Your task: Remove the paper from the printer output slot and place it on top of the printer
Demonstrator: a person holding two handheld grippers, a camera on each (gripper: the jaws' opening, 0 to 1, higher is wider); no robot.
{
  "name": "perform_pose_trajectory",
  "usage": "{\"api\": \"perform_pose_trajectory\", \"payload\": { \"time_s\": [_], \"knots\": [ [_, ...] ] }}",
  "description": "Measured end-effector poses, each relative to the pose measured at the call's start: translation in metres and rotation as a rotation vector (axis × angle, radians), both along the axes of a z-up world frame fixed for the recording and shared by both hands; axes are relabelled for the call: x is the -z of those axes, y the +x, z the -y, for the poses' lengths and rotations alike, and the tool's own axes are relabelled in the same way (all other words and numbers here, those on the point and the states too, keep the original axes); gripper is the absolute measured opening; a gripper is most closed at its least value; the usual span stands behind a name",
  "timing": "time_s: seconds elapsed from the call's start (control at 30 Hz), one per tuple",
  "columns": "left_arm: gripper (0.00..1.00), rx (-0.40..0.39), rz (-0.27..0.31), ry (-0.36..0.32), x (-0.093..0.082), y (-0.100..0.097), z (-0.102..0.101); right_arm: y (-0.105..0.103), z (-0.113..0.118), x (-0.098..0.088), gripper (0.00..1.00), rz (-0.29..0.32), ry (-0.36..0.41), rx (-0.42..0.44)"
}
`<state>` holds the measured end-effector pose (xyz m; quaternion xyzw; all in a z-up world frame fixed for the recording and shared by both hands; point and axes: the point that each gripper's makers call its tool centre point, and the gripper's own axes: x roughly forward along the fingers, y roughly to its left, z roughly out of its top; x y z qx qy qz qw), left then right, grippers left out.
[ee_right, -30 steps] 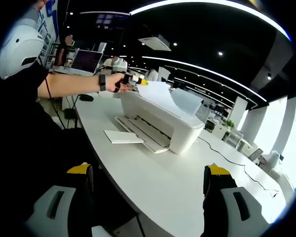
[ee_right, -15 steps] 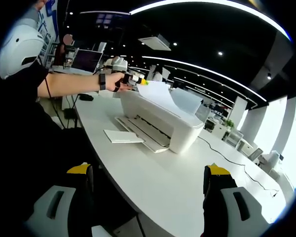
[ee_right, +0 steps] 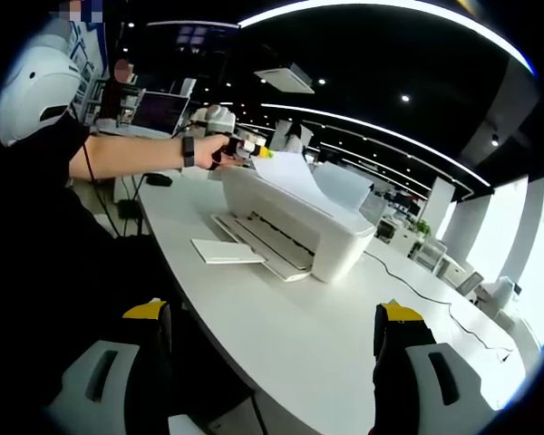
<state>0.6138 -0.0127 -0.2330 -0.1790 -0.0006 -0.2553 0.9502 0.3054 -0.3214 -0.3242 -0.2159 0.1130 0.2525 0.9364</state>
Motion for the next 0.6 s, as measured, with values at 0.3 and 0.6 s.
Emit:
{"api": "perform_pose_trajectory", "payload": {
  "time_s": [0.3, 0.6],
  "knots": [
    [0.10, -0.007, 0.013, 0.070, 0.0038, -0.0037, 0.0041, 0.0000, 0.0000, -0.0006, 0.88, 0.002, 0.004, 0.000],
    [0.14, -0.011, 0.008, 0.090, 0.0064, 0.0006, 0.0025, 0.0007, 0.0002, -0.0010, 0.88, 0.004, 0.007, 0.002]
  ]
}}
